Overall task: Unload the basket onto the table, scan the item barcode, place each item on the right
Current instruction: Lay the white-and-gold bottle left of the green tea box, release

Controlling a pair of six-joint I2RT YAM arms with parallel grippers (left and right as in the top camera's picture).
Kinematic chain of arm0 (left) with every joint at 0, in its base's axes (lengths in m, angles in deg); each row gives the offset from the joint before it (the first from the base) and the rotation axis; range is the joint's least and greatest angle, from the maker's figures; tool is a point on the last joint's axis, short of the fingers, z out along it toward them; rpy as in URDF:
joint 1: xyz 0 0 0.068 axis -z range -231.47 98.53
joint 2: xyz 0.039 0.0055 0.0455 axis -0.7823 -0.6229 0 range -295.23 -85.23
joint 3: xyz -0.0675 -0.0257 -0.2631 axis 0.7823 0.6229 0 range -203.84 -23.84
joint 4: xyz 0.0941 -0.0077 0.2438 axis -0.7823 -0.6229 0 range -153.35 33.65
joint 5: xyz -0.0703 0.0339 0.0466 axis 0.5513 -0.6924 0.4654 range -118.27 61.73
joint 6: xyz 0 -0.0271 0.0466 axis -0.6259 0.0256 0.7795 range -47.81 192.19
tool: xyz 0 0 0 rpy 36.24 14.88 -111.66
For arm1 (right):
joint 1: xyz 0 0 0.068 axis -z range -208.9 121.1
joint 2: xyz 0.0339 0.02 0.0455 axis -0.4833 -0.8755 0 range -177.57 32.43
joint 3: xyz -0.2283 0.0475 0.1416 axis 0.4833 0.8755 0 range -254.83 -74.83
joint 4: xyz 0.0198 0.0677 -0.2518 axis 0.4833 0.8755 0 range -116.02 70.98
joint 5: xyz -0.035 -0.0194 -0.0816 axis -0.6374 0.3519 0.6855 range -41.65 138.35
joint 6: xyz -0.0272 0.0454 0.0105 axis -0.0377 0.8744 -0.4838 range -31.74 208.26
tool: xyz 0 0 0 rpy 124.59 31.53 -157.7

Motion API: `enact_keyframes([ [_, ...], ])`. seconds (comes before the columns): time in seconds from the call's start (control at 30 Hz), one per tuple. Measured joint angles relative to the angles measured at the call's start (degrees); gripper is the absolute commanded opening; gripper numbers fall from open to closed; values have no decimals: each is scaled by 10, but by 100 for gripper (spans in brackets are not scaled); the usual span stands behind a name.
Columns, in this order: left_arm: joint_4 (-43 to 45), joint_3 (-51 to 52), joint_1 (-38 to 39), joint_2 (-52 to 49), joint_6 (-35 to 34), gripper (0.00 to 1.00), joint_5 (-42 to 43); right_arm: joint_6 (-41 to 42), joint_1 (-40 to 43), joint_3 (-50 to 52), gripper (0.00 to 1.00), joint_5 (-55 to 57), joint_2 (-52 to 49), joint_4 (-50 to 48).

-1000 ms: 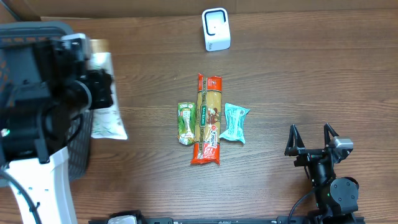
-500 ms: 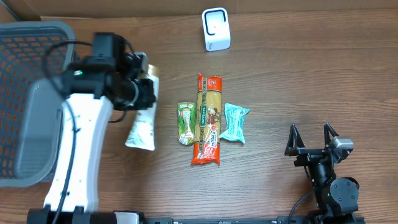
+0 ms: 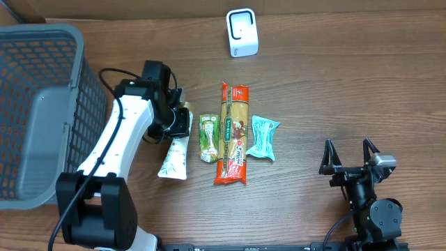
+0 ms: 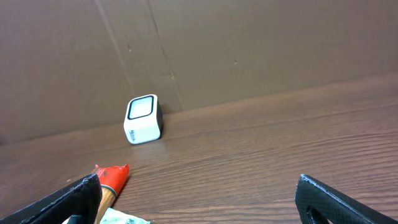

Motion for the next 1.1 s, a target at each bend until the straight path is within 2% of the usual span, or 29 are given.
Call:
enact_keyframes([
  [0.33, 37, 4, 22, -2, -10, 4, 0, 0, 0, 0, 100, 0, 0, 0],
  [0.63, 106, 54, 22, -2, -58, 6, 0, 0, 0, 0, 100, 0, 0, 0],
  [0.73, 128, 81, 22, -2, -71, 19, 0, 0, 0, 0, 100, 0, 0, 0],
  [0.83, 140, 93, 22, -2, -82, 44, 0, 0, 0, 0, 100, 0, 0, 0],
  [0.87, 143, 93, 22, -2, -84, 60, 0, 0, 0, 0, 100, 0, 0, 0],
  [0.93, 152, 93, 22, -2, -85, 69, 2, 0, 0, 0, 100, 0, 0, 0],
  [1.1, 136, 86, 22, -2, -87, 74, 9, 0, 0, 0, 100, 0, 0, 0],
])
